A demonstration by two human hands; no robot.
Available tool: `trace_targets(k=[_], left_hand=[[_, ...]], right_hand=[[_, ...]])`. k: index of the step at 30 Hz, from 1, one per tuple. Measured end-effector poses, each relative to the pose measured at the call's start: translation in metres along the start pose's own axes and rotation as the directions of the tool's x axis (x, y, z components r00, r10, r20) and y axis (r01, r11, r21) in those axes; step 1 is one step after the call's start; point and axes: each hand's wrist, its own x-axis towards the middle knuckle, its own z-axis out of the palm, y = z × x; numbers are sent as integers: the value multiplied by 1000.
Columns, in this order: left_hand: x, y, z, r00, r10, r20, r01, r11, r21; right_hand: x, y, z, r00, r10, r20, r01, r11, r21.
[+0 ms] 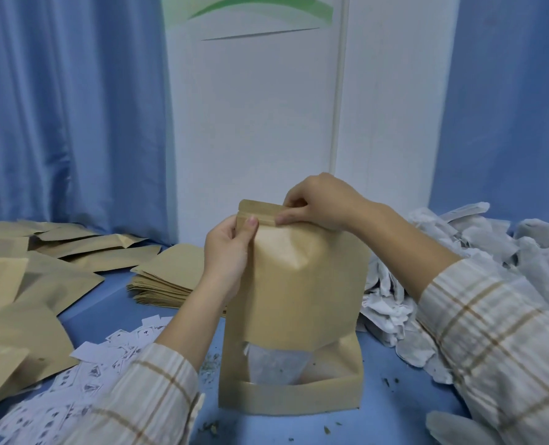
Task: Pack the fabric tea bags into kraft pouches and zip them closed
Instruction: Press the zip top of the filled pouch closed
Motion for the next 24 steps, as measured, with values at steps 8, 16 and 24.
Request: trace_targets(k=[8,16,24], left_hand=[[-2,-7,-3,993,100,-60,-88,981,174],[-4,-2,2,981,151,-118,-136,983,126],[-5,-5,-1,996,84,-11,-83,992,96]], right_hand=[[-3,-9,1,999,-15,51,11,997,78],[10,-25,5,999,37,-39,-34,997,69],[8,-18,5,999,-8,51,2,991,133]])
